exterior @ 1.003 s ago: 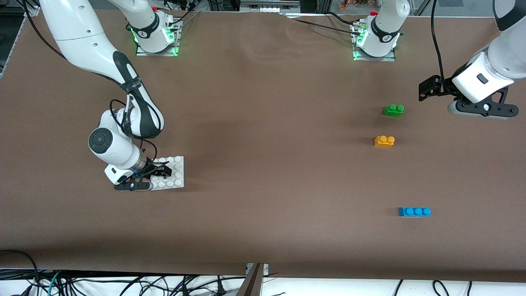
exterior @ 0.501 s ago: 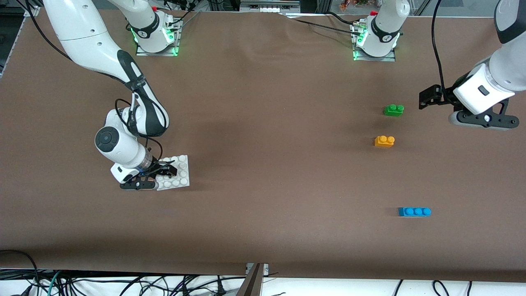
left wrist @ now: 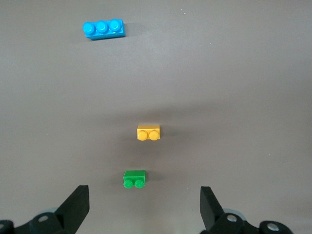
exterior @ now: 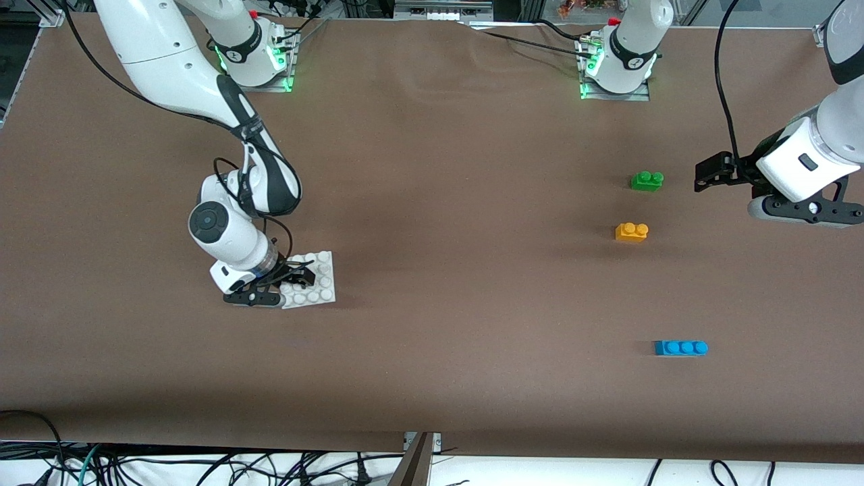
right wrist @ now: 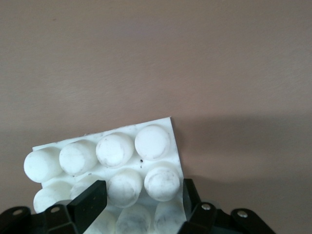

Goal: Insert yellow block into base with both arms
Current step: 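Slide the white base plate with the right gripper toward the yellow block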

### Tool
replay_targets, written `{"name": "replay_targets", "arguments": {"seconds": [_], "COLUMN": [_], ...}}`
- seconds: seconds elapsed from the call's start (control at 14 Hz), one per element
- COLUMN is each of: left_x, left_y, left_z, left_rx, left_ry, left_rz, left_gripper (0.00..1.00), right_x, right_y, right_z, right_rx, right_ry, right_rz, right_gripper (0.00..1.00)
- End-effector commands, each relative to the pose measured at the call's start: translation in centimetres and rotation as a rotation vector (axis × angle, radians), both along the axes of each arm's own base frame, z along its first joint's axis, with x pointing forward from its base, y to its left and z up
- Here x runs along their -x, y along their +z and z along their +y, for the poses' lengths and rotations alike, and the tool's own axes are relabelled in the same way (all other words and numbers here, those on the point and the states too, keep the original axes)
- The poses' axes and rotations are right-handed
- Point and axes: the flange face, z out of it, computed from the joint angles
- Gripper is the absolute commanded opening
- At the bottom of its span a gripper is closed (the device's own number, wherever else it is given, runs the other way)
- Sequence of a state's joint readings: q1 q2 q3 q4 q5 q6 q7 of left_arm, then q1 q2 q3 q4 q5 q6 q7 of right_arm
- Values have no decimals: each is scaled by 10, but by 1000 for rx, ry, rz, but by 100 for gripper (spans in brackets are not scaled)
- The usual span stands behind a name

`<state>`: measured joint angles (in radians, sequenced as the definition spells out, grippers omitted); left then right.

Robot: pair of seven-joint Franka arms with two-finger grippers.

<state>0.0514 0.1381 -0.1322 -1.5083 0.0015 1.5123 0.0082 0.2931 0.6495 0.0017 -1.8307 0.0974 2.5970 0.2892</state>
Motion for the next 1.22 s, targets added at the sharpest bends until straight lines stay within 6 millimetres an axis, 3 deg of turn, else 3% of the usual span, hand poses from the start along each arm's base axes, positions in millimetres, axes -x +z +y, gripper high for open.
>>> {"name": "replay_targets", "arguments": {"seconds": [0.0, 0.29, 0.43, 0.79, 1.15], "left_x": [-3, -3, -3, -3, -3], "left_y": [6, 6, 6, 5, 5], "left_z": [1, 1, 1, 1, 1], "left_rx": [18, 18, 18, 18, 18], "left_ry": [0, 0, 0, 0, 0], "left_rz": [4, 4, 4, 5, 5], "left_gripper": [100, 100, 100, 100, 100], "right_x": [11, 25, 29, 41, 44], "right_y": [0, 2, 2, -11, -13], "right_z": [27, 71, 82, 129, 174], "right_rx": [-14, -24, -27, -25, -34], "right_ry": [-30, -71, -79, -103, -156], "right_rz": [-2, 0, -1, -19, -43], "right_gripper": [73, 73, 73, 73, 73]}}
